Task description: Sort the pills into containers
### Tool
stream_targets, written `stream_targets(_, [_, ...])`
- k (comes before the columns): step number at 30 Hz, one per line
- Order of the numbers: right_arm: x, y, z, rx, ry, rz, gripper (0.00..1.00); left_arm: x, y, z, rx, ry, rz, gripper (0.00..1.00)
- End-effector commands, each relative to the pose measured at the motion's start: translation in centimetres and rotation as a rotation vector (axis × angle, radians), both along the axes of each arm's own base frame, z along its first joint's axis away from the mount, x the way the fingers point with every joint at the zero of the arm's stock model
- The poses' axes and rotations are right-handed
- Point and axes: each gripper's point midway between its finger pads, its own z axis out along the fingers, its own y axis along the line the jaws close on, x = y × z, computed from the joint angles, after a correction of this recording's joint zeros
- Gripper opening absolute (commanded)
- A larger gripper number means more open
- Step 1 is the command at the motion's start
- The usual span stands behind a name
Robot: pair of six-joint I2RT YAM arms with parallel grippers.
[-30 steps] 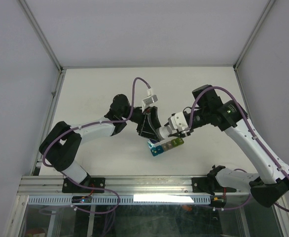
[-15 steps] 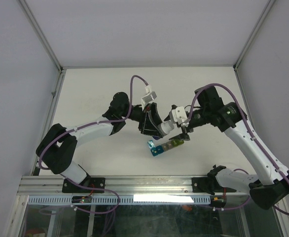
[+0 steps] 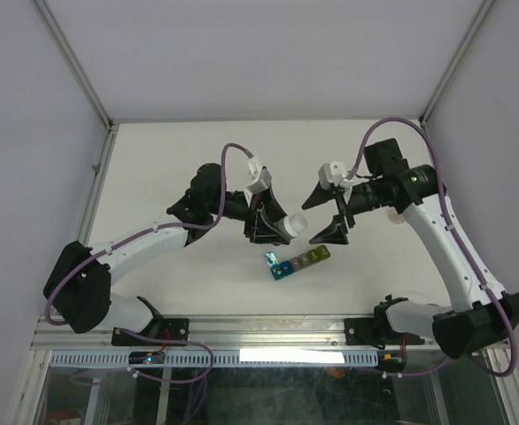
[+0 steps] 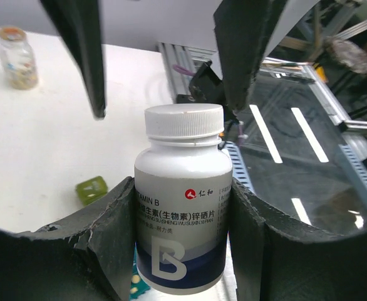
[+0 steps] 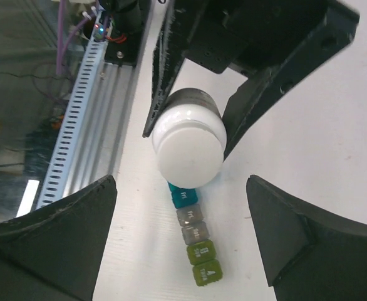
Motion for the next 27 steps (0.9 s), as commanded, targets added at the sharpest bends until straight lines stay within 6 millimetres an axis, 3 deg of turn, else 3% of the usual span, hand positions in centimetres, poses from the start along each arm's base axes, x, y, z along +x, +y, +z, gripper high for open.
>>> stream_targets(1, [-0.3, 1.1, 1.5, 0.035, 0.179, 0.02, 0.87, 0.4, 0.5, 1.5, -0.029, -0.206, 0.061, 0.0])
stream_targets(6, [0.5, 3.0, 1.5, -0.023, 0.192, -0.059, 0.87, 0.6, 0.6, 1.4, -0.015, -0.223, 0.082, 0.0])
stream_targets(11, [0.7, 3.6, 1.5, -0.054, 0.177, -0.088, 0.84, 0.8, 0.6, 1.3, -0.008, -0.222, 0.097, 0.0])
stream_targets(27, [1.2, 3.2, 1.1, -0.096, 0.128, -0.13, 0.56, 0.9, 0.5, 1.4, -0.003, -0.21, 0.113, 0.0])
